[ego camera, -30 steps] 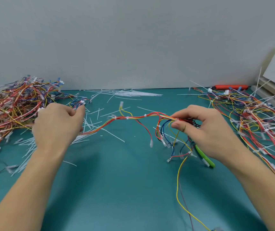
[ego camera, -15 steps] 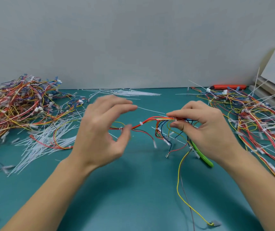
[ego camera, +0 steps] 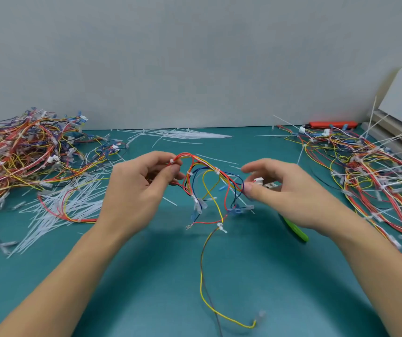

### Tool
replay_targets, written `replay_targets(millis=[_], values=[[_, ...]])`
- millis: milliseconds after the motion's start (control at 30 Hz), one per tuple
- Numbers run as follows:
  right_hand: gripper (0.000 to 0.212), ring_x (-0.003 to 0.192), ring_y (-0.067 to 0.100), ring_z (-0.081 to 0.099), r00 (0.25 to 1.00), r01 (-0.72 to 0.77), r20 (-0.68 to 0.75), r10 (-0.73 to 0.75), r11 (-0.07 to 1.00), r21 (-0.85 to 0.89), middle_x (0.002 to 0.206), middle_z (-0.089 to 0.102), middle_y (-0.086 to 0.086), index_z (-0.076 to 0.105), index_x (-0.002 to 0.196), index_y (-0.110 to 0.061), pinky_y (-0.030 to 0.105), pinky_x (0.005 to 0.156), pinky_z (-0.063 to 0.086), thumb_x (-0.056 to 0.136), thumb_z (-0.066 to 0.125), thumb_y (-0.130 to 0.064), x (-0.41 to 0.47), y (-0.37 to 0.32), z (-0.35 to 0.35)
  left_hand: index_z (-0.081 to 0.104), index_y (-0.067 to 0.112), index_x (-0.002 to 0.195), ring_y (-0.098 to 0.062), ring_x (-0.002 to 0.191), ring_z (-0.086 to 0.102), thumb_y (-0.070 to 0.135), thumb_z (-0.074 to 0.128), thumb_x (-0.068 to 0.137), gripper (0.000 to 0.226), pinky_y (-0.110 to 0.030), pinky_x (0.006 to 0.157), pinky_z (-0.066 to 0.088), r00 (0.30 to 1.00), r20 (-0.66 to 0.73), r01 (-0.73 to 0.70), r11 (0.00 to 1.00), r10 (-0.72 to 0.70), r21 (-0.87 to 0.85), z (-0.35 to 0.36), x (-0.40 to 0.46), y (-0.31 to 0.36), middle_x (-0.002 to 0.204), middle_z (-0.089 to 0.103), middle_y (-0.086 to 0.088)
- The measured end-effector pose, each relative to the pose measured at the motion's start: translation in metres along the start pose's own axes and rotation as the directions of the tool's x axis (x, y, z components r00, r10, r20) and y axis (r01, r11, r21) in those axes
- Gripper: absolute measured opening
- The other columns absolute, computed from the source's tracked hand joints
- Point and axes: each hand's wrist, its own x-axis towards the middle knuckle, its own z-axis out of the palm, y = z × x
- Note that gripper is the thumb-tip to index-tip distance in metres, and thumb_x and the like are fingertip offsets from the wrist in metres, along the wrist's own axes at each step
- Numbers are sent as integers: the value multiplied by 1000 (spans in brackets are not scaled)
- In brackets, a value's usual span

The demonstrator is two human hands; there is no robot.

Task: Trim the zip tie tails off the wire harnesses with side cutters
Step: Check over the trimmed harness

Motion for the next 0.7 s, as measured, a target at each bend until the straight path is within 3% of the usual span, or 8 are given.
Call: replay_targets(millis=[133, 233, 333, 467, 533, 600, 700], values=[[37, 87, 10, 71, 976, -93, 216, 38, 963, 253, 94, 77, -3, 75, 108, -39, 34, 81, 59, 79, 74, -62, -3, -6, 7, 73, 16, 97, -10, 75, 76, 5, 65, 98, 14, -11, 62, 50, 996, -17, 89, 993, -91, -73, 0, 0, 6, 81, 78, 6], [25, 60, 17, 55, 981, -72, 192, 7, 940, 334, 72, 59, 6, 75, 97, -31, 29, 58, 51, 77, 83, -45, -2, -8, 13, 73, 22, 97, -17, 75, 77, 9, 63, 100, 17, -22, 55, 54, 980, 44, 196, 970, -192, -146, -4, 1, 7, 82, 79, 0], [15, 55, 13, 49, 991, -84, 131, 21, 861, 502, 66, 57, 0, 75, 84, -30, 24, 54, 45, 72, 84, -32, -1, -9, 16, 72, 32, 105, -34, 71, 76, 16, 60, 95, 22, -27, 49, 52, 943, 214, 308, 914, -255, -265, -9, 2, 8, 90, 79, -10], [28, 86, 22, 73, 991, -136, 116, 73, 641, 755, 100, 75, 10, 74, 99, -20, 34, 70, 60, 73, 82, -21, 1, -10, 9, 71, 36, 117, -37, 53, 69, 15, 58, 90, 36, -24, 42, 47, 917, 333, 330, 887, -220, -322, -12, 3, 8, 89, 77, -16], [34, 80, 23, 75, 989, -143, 99, 110, 544, 827, 97, 76, 11, 69, 110, -17, 31, 61, 60, 77, 78, -17, 3, -11, 5, 73, 31, 117, -31, 41, 59, 19, 58, 91, 32, -21, 40, 39, 913, 348, 339, 874, -215, -348, -11, 3, 8, 78, 73, -17], [40, 64, 14, 70, 984, -131, 49, 171, 512, 849, 89, 75, 6, 67, 115, -21, 22, 50, 51, 76, 78, -21, 4, -13, 2, 75, 28, 113, -24, 33, 49, 31, 59, 94, 25, -20, 39, 35, 907, 363, 344, 875, -215, -342, -9, 3, 10, 66, 68, -17], [35, 66, 11, 70, 981, -111, 31, 191, 423, 899, 87, 75, 3, 67, 113, -22, 17, 50, 50, 79, 74, -23, 5, -14, -1, 75, 26, 110, -26, 32, 52, 41, 60, 96, 25, -23, 37, 40, 874, 432, 370, 880, -221, -298, -7, 0, 18, 56, 63, -17]])
